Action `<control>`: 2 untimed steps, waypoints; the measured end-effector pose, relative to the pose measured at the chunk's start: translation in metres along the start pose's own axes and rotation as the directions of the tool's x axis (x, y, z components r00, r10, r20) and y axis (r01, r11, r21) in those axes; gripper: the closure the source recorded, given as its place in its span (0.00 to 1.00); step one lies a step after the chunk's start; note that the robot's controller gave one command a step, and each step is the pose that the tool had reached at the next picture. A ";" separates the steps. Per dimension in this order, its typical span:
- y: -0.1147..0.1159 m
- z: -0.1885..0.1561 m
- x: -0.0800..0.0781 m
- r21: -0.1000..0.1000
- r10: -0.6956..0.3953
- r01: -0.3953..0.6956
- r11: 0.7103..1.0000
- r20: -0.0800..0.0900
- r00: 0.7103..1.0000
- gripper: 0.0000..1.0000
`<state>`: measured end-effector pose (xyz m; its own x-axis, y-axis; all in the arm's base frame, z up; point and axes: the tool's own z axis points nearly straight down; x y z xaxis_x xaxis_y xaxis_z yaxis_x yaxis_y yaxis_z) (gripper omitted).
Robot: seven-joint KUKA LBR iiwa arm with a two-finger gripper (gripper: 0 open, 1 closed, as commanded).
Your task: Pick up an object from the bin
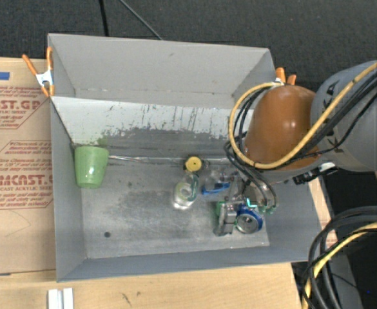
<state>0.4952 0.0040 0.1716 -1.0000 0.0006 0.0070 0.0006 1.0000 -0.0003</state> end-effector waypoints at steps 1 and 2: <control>-0.126 0.103 -0.068 -0.010 -0.203 0.203 0.979 0.004 0.979 0.00; -0.155 0.071 -0.084 -0.004 0.372 -0.372 0.928 0.011 0.928 0.00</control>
Offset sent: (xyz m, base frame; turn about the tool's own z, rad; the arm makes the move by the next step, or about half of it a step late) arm 0.0670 -0.1290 -0.1016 -0.2119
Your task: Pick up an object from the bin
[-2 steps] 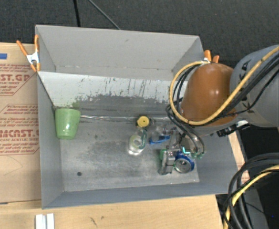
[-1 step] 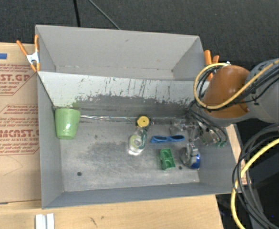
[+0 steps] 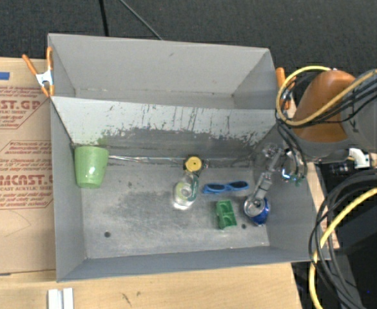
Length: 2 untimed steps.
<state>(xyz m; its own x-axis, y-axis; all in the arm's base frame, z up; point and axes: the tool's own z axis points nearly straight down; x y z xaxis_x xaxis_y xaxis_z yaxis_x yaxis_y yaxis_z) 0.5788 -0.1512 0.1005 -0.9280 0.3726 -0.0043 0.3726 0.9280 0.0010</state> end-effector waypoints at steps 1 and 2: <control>-0.018 0.001 0.043 0.002 0.198 -0.198 0.980 -0.005 0.980 0.00; -0.022 0.029 0.087 -0.008 0.353 -0.353 0.936 -0.007 0.936 0.00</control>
Offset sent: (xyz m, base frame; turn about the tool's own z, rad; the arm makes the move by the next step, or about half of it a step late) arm -0.0470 -0.0017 -0.0005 0.1995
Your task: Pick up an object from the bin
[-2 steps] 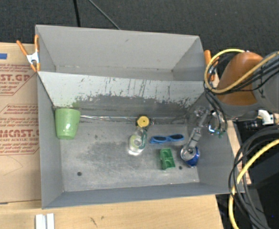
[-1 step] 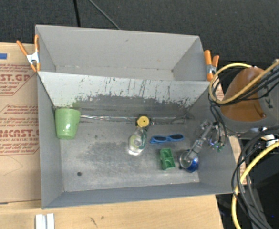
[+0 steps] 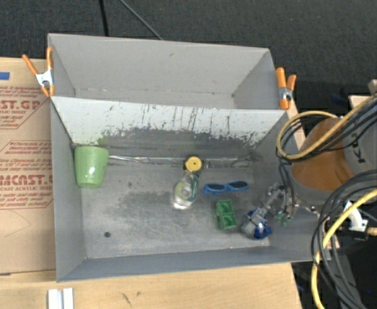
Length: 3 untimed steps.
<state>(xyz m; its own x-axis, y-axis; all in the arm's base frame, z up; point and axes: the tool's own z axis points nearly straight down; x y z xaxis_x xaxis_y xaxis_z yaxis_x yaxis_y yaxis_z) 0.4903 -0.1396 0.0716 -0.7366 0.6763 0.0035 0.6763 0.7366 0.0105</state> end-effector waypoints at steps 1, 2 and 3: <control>0.002 -0.001 0.001 -0.002 -0.003 0.003 1.000 -0.001 1.000 0.00; 0.003 -0.002 0.001 -0.004 -0.003 0.003 1.000 -0.005 1.000 1.00; 0.006 -0.004 0.003 0.007 -0.006 0.006 1.000 -0.001 1.000 1.00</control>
Offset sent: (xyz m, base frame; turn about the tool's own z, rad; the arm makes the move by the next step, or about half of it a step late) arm 0.0000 0.0000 0.0000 0.0000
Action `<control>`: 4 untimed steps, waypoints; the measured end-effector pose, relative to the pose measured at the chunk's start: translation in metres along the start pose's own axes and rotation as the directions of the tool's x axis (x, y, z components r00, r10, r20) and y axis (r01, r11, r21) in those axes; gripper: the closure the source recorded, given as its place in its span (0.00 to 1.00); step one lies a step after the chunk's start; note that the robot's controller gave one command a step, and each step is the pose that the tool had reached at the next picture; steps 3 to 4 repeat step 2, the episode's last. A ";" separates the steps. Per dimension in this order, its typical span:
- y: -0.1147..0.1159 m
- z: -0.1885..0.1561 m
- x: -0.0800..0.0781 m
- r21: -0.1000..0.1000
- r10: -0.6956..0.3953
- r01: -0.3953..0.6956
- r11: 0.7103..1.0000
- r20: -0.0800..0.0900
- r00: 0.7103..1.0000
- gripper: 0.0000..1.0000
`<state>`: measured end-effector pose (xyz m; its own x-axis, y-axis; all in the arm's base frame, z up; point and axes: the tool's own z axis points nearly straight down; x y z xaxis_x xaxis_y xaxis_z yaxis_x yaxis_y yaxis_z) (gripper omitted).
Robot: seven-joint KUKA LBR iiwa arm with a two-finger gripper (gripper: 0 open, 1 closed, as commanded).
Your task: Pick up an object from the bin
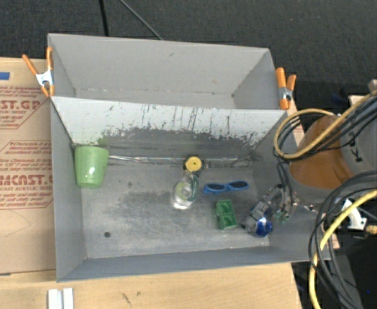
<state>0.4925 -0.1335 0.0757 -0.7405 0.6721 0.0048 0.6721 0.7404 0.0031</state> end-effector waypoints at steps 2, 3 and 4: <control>0.003 -0.094 -0.001 0.000 -0.004 0.004 1.000 0.010 1.000 1.00; 0.003 -0.094 -0.001 0.000 -0.004 0.004 1.000 0.010 1.000 1.00; 0.003 -0.094 -0.001 0.000 -0.004 0.004 1.000 0.010 1.000 1.00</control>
Offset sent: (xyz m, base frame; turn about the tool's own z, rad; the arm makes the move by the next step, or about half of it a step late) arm 0.0000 0.0000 0.0458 0.0000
